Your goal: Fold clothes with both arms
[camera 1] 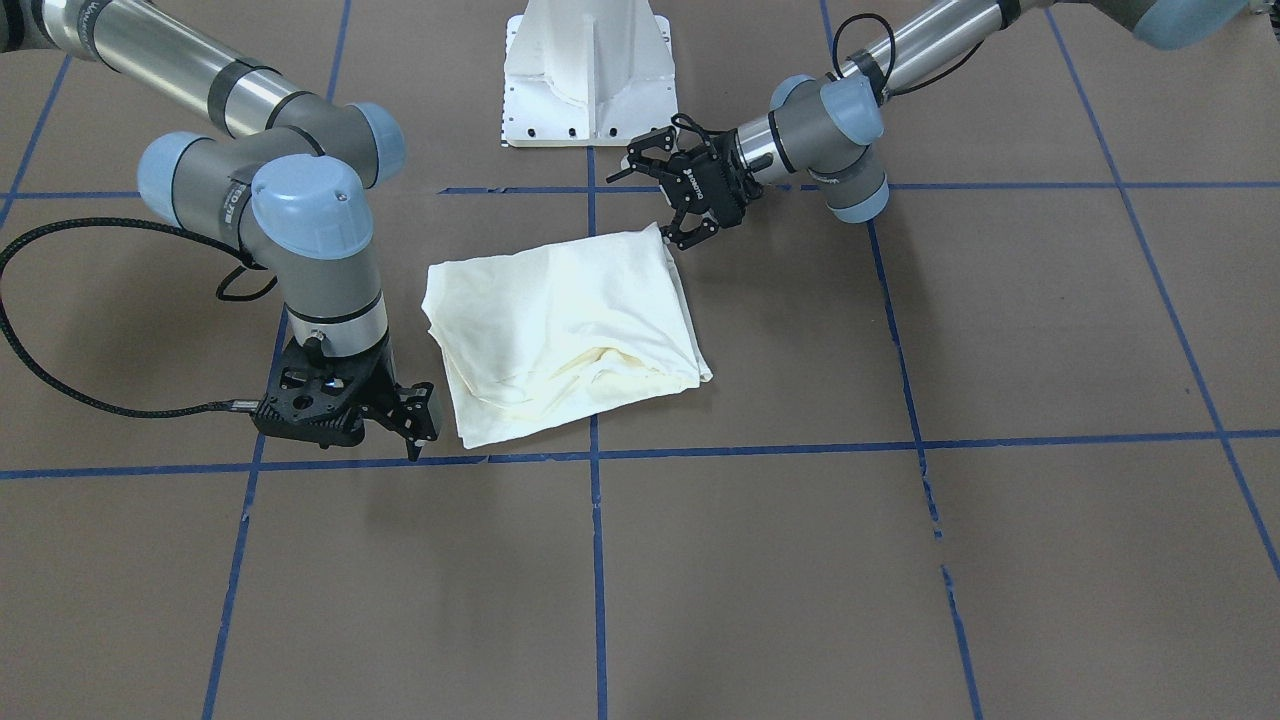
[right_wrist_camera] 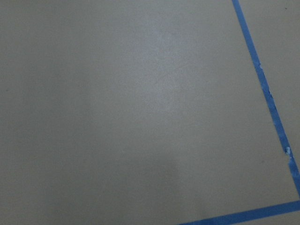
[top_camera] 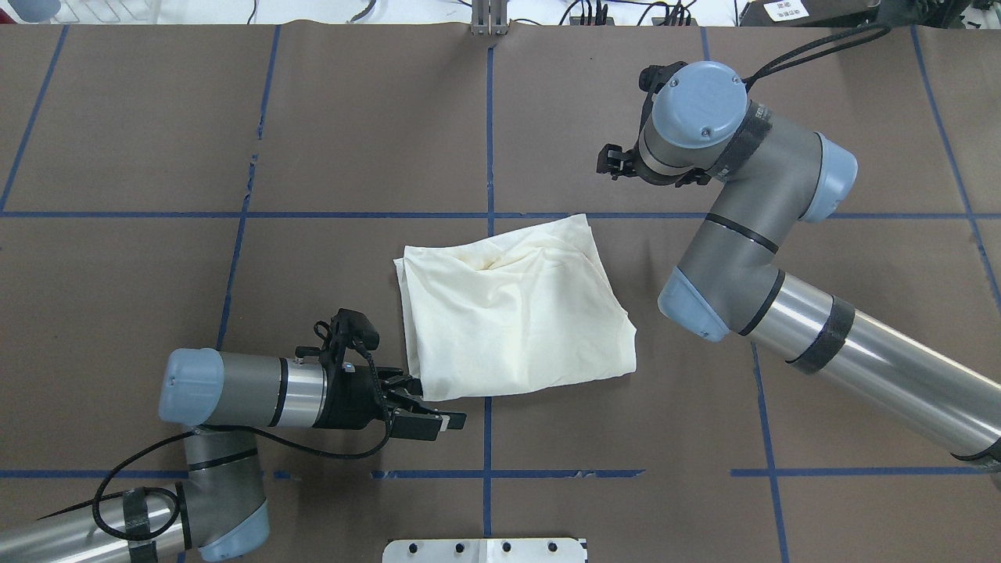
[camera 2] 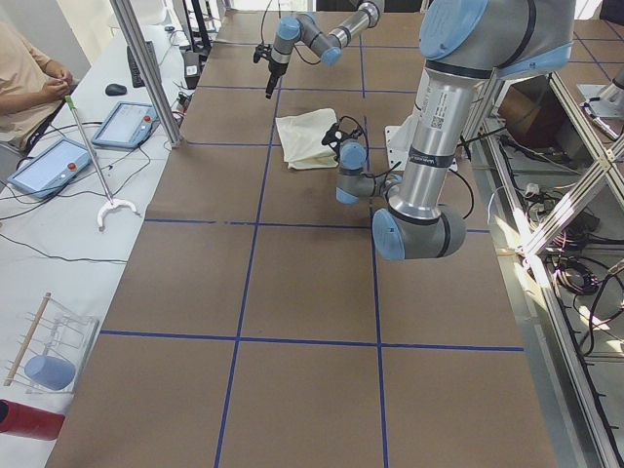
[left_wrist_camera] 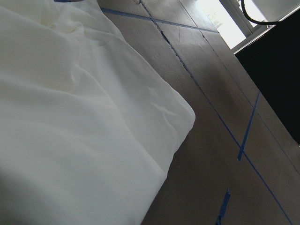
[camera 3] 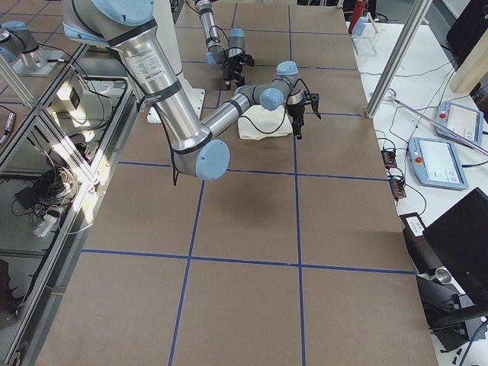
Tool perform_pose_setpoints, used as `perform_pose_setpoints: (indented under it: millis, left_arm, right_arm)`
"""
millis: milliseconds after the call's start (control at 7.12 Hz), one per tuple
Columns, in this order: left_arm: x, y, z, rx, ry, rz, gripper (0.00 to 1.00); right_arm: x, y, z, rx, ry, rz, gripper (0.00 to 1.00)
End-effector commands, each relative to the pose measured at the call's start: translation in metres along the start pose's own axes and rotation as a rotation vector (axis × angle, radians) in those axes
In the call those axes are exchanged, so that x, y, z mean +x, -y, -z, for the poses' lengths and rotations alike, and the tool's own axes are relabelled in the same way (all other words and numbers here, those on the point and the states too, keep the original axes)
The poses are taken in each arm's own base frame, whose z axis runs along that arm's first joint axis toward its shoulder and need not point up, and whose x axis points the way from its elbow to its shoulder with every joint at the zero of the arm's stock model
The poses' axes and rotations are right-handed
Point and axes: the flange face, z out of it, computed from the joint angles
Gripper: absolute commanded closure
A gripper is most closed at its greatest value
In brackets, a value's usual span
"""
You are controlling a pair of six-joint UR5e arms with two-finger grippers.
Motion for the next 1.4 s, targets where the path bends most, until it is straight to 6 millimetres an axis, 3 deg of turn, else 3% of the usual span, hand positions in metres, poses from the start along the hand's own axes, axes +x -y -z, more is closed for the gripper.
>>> perform_pose_setpoints:
  millis: [0,281,421,562,702,843,1264]
  left_arm:
    - [-0.013,0.004,0.044,-0.044,-0.005,-0.001,0.00]
    - [0.024,0.034,0.052,0.051,-0.063,0.381,0.00]
    - [0.027,0.052,0.040,0.197,-0.042,0.510,0.00]
    - [0.023,0.054,0.021,0.270,-0.030,0.586,0.00]
    - [0.025,0.047,-0.001,0.283,-0.020,0.613,0.00]
    - [0.021,0.037,-0.010,0.269,-0.007,0.619,0.00]
    - [-0.004,0.020,-0.014,0.252,0.057,0.623,0.00]
  right_arm:
    - [0.001,0.000,-0.001,-0.002,-0.001,0.001,0.00]
    - [0.000,0.000,0.001,-0.001,0.002,0.003,0.00]
    - [0.000,0.000,0.001,-0.001,0.002,0.001,0.00]
    - [0.000,0.000,0.001,-0.002,0.002,0.001,0.00]
    - [0.000,0.000,0.001,-0.001,0.002,0.001,0.00]
    - [0.000,0.000,0.001,-0.001,0.002,0.001,0.00]
    - [0.000,0.000,0.001,-0.001,0.002,0.003,0.00]
